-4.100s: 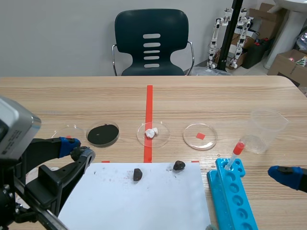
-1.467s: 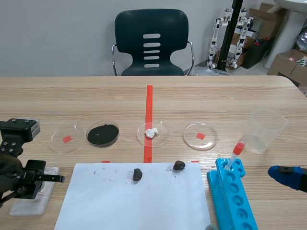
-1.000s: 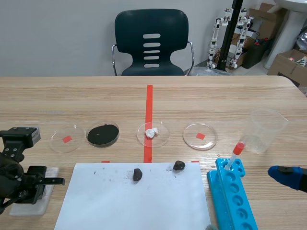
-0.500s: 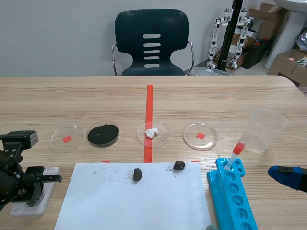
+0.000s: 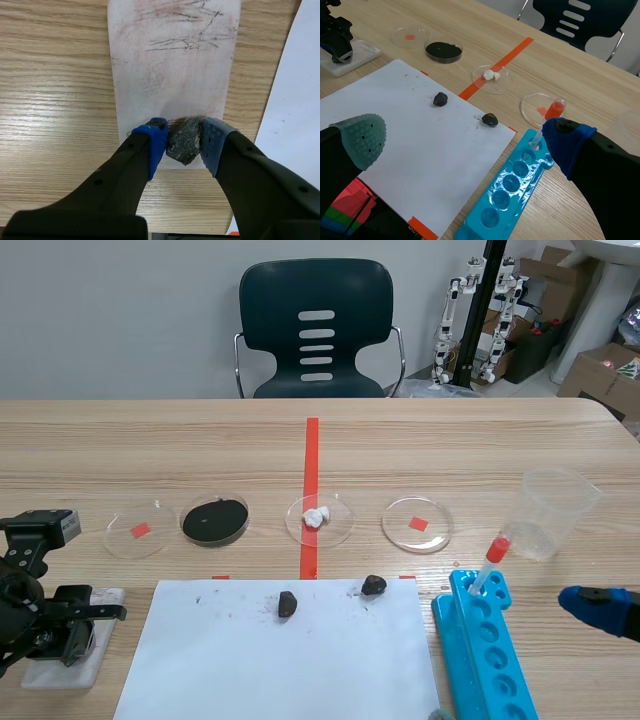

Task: Rub the mineral on the streak plate below the first streak

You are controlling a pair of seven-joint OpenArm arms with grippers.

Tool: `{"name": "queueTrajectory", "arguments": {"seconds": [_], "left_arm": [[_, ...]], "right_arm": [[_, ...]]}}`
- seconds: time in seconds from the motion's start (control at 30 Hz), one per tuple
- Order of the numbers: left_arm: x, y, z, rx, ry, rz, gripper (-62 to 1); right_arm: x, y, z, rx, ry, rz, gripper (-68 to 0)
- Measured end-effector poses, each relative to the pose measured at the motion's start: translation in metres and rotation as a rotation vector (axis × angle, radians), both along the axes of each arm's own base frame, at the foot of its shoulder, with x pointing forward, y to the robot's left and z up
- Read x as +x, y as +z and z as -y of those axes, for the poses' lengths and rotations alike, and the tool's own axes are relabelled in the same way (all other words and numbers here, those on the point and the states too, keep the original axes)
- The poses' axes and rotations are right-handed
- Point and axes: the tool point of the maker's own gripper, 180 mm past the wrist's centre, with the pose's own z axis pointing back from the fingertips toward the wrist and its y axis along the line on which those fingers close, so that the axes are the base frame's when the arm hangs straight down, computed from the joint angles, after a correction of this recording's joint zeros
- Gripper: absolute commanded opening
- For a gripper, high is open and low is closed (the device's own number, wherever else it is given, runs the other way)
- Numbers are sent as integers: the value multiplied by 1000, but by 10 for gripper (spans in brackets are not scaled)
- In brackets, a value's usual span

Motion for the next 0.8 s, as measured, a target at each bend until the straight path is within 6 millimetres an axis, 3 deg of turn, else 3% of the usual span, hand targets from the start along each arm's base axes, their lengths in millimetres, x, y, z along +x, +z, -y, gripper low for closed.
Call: {"name": "queueTrajectory", "arguments": {"seconds": [0.67, 0.8], "left_arm": [[1, 1, -11, 138, -6, 4, -481], [2, 4, -22, 189, 7, 11, -481]], "right_arm": [[0, 0, 0, 0, 0, 0, 4], [0, 0, 0, 0, 0, 0, 4]]}}
